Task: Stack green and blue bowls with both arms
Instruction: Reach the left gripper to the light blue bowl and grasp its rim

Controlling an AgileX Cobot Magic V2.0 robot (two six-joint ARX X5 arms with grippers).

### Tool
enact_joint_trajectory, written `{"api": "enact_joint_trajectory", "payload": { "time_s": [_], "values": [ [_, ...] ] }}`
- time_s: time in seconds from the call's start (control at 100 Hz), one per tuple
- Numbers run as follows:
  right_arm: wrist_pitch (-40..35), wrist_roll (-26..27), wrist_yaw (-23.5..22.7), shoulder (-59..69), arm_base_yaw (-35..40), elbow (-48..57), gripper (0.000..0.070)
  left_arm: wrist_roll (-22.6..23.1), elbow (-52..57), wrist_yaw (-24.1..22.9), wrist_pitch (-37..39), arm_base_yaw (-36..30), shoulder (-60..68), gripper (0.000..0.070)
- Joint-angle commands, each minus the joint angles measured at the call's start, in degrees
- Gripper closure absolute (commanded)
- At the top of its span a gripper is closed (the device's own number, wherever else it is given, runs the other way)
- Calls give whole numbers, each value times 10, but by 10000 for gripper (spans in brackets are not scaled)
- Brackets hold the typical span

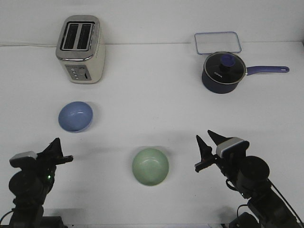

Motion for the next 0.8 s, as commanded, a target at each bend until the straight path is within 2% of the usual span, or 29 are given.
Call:
{"api": "enact_joint_trajectory", "payload": {
  "time_s": [0.0, 0.17, 0.2, 0.24, 0.28, 0.29, 0.31, 0.34, 0.35, 0.4, 0.59, 0.79],
  "values": [
    [19, 18, 12, -30, 3, -36, 405, 10, 52, 1, -15, 4, 85, 686],
    [16, 35, 18, -91, 3, -87, 405, 26, 169, 1, -63, 4, 255, 680],
    [10, 35, 18, -96, 3, -90, 405, 32, 190, 1, -70, 4, 285, 659],
    [1, 33, 18, -100, 3, -92, 405, 37, 214, 1, -82, 4, 316, 582],
    [-7, 31, 18, -102, 3, -92, 405, 38, 236, 1, -94, 5, 345, 459],
    [-9, 30, 18, -102, 3, -92, 405, 38, 240, 1, -94, 5, 349, 459],
    [-10, 28, 18, -102, 3, -92, 405, 38, 251, 1, -104, 5, 365, 355],
    [-13, 26, 17, -102, 3, -92, 405, 38, 264, 1, -114, 5, 380, 265],
    [-13, 25, 17, -102, 3, -92, 405, 38, 272, 1, -120, 5, 389, 215],
    [-13, 17, 13, -102, 3, -92, 405, 41, 295, 1, -138, 7, 416, 104],
    [-13, 13, 3, -102, 3, -92, 405, 63, 360, 1, -197, 25, 496, 94],
    [-13, 13, 3, -102, 3, -92, 405, 67, 374, 1, -202, 59, 562, 94]
  ]
}}
